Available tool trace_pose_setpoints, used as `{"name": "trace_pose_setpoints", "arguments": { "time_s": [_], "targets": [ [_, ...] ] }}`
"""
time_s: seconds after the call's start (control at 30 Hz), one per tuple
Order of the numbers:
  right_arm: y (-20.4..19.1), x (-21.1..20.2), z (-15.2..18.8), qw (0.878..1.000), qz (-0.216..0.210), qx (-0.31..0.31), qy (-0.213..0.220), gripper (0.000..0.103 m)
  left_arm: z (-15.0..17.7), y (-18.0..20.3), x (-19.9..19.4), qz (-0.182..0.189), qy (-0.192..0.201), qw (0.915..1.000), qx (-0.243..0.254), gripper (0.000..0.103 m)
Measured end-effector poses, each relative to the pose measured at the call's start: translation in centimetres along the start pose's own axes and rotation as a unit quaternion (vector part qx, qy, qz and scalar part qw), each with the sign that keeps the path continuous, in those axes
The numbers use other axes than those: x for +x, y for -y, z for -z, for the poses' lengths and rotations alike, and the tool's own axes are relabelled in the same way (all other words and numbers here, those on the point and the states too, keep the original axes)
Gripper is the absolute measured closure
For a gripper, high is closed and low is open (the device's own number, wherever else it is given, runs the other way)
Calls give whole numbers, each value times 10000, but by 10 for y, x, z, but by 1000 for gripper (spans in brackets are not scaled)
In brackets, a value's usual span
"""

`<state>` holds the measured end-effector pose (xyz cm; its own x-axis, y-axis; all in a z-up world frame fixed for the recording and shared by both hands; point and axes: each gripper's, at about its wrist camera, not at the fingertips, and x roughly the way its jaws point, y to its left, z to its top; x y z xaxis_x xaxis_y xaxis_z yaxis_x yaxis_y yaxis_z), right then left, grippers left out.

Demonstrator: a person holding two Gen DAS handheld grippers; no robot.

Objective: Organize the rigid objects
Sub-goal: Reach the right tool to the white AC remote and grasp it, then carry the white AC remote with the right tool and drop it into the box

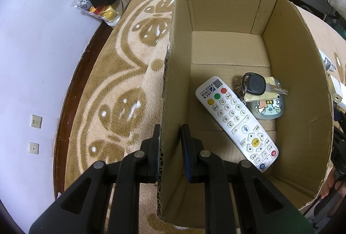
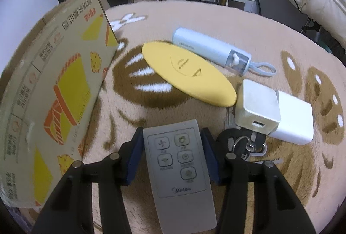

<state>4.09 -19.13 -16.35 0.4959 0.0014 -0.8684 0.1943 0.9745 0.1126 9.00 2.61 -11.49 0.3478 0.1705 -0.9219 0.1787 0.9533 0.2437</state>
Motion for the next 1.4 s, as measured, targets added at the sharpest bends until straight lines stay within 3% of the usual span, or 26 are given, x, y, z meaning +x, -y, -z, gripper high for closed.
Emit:
{"name": "trace_pose_setpoints", "arguments": {
  "time_s": [0.27, 0.7, 1.1, 1.4],
  "targets": [
    [-5, -22, -8, 9993, 29, 15, 376, 49, 1, -1, 1, -11, 1, 10000, 25, 86],
    [-23, -72, -30, 9935, -378, -58, 1076, 51, 1, 2, 0, -51, 3, 10000, 61, 86],
    [-48, -140, -68, 9748, -734, -237, 2094, 52, 1, 3, 0, -72, 1, 9999, 79, 86],
    [-82, -178, -89, 9594, -1146, -501, 2529, 52, 1, 3, 1, -81, -3, 9999, 89, 86]
  ]
}}
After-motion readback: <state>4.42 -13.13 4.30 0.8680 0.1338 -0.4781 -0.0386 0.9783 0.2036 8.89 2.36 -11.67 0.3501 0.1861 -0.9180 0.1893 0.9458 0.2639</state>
